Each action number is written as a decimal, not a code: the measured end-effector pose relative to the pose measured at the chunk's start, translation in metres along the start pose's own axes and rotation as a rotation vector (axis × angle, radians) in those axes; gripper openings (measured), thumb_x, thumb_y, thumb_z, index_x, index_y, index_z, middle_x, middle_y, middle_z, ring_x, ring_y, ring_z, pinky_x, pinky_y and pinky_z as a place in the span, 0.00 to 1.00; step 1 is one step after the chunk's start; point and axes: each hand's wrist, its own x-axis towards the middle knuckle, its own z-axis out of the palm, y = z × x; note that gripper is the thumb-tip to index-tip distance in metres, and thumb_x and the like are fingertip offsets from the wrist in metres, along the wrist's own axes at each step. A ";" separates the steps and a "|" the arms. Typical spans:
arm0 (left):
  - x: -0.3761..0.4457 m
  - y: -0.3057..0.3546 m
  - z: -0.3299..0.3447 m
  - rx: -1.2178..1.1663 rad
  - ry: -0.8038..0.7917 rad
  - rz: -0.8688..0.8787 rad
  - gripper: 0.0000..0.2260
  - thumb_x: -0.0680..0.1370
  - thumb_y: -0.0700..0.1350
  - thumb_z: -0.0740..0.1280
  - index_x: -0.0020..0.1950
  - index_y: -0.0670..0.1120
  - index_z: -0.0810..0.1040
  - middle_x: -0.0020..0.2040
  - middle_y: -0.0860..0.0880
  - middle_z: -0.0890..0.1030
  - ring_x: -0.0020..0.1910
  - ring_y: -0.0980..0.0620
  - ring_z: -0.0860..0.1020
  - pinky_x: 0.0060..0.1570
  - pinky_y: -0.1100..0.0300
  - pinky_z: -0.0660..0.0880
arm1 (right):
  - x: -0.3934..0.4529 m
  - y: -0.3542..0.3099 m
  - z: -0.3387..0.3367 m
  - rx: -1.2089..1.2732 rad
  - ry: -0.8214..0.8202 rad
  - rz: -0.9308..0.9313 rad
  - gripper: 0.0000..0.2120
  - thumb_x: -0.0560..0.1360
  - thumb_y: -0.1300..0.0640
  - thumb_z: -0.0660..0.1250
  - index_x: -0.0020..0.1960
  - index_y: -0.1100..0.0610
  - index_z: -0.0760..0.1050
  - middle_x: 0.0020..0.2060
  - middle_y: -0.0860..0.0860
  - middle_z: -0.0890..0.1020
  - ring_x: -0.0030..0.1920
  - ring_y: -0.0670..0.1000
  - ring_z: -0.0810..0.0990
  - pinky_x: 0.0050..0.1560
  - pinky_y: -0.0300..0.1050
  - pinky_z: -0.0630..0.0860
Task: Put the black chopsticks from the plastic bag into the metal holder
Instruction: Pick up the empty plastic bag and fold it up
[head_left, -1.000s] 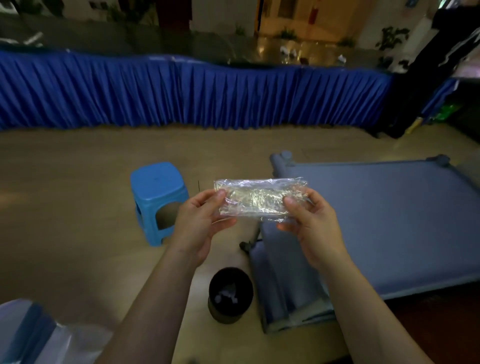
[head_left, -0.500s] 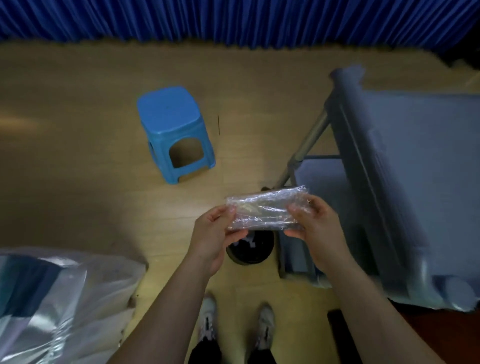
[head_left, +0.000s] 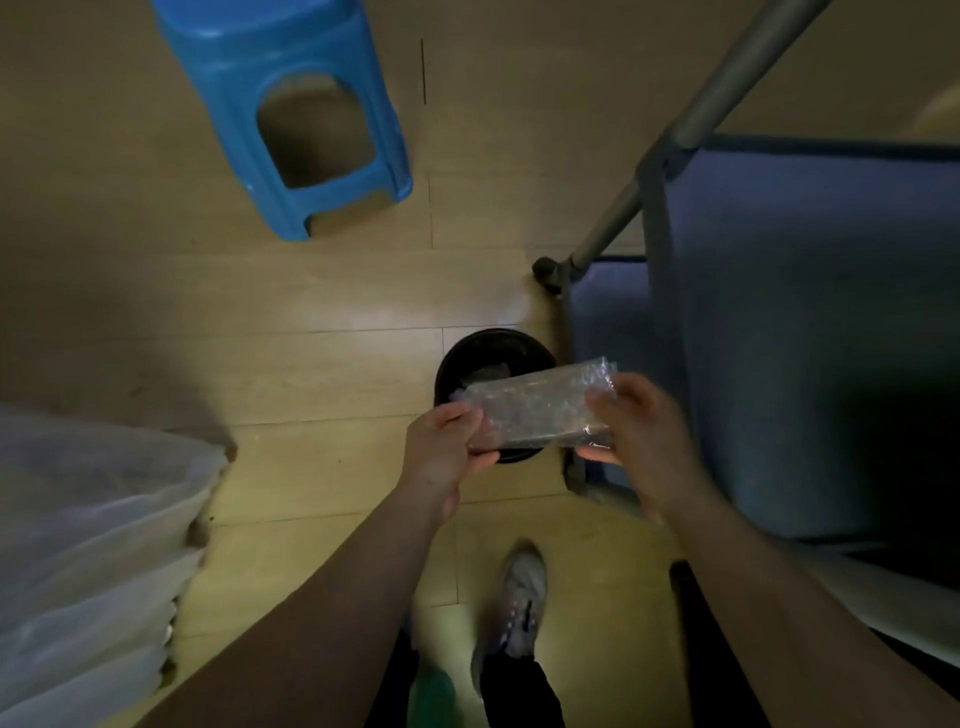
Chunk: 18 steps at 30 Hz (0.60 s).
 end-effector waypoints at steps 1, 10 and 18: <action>0.010 -0.006 0.000 0.036 0.008 -0.007 0.12 0.81 0.42 0.69 0.63 0.41 0.77 0.54 0.43 0.82 0.53 0.43 0.83 0.41 0.55 0.84 | 0.010 0.009 0.003 -0.039 0.023 -0.014 0.05 0.80 0.61 0.67 0.53 0.54 0.78 0.51 0.55 0.84 0.54 0.59 0.84 0.44 0.51 0.86; 0.085 -0.054 -0.022 0.145 0.033 -0.033 0.11 0.84 0.39 0.61 0.64 0.41 0.77 0.50 0.43 0.82 0.44 0.45 0.81 0.43 0.50 0.81 | 0.104 0.088 0.054 -0.507 0.130 -0.105 0.03 0.79 0.58 0.65 0.53 0.53 0.73 0.46 0.51 0.79 0.51 0.59 0.80 0.46 0.52 0.76; 0.135 -0.057 -0.031 0.280 -0.122 0.129 0.13 0.85 0.43 0.61 0.68 0.44 0.76 0.57 0.47 0.84 0.52 0.48 0.85 0.44 0.56 0.83 | 0.162 0.139 0.104 -0.715 0.044 -0.096 0.09 0.81 0.56 0.64 0.60 0.58 0.74 0.55 0.58 0.83 0.53 0.60 0.81 0.46 0.49 0.76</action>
